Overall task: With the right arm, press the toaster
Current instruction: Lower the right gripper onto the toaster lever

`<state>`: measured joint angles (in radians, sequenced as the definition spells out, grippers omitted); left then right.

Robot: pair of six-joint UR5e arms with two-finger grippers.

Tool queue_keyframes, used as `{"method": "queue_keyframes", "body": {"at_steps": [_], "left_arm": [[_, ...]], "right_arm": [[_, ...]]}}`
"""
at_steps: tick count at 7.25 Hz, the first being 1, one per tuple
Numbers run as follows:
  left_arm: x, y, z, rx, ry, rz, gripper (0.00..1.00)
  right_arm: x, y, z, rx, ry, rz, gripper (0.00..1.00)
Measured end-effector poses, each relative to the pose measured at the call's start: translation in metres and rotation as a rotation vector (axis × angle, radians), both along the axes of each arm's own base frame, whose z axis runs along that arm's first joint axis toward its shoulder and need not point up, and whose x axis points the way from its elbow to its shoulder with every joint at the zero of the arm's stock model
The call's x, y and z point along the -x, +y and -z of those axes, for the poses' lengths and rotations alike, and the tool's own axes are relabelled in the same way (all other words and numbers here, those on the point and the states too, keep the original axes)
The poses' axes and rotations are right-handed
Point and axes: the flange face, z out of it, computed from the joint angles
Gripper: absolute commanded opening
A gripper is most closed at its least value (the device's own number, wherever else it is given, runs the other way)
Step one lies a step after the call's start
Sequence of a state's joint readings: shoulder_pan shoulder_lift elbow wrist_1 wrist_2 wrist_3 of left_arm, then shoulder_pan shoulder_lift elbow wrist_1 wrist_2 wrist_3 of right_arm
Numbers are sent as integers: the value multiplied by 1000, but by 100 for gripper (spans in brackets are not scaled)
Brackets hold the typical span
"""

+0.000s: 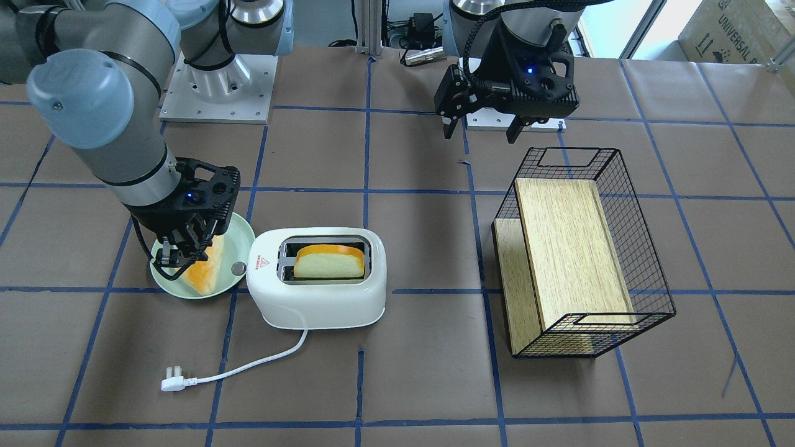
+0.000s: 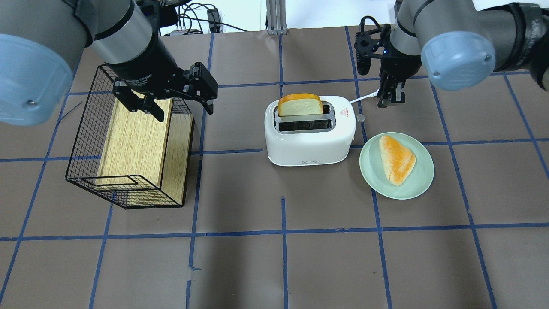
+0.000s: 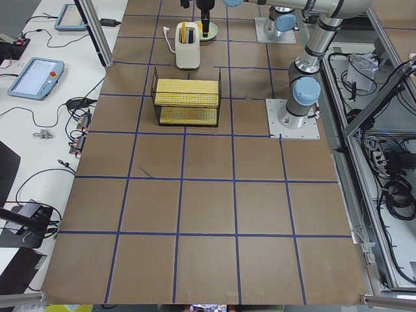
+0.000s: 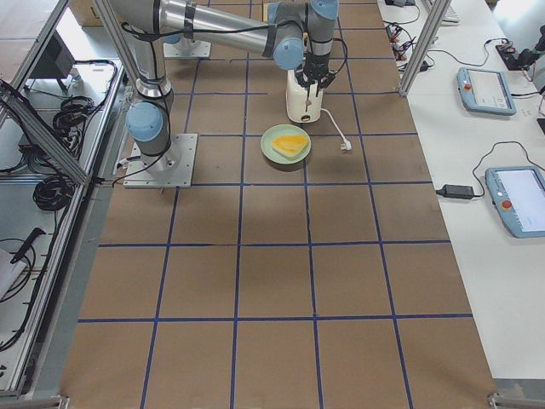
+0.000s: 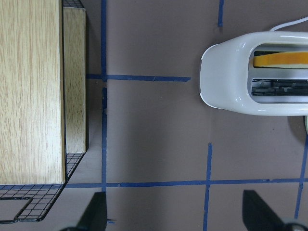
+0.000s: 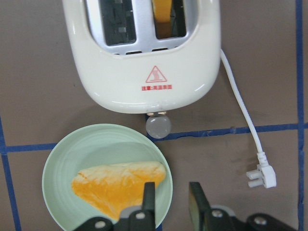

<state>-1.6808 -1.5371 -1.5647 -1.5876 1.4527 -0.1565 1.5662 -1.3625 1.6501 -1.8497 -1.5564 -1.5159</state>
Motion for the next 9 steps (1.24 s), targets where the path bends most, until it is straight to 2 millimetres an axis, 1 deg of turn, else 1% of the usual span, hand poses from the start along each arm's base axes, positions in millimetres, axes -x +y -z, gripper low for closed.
{"method": "queue_keyframes", "body": {"at_steps": [1, 2, 3, 6, 7, 9], "left_arm": [[0, 0, 0, 0, 0, 0, 100], [0, 0, 0, 0, 0, -1, 100], [0, 0, 0, 0, 1, -1, 100], [0, 0, 0, 0, 1, -1, 100], [0, 0, 0, 0, 0, -1, 100], [0, 0, 0, 0, 0, -1, 100]], "right_arm": [[0, 5, 13, -16, -1, -8, 13], [0, 6, 19, -12, -2, -11, 12], [-1, 7, 21, -9, -5, -13, 11], [-7, 6, 23, -4, -59, -19, 10], [-8, 5, 25, -8, -68, -21, 10], [-9, -5, 43, -9, -78, -30, 10]]}}
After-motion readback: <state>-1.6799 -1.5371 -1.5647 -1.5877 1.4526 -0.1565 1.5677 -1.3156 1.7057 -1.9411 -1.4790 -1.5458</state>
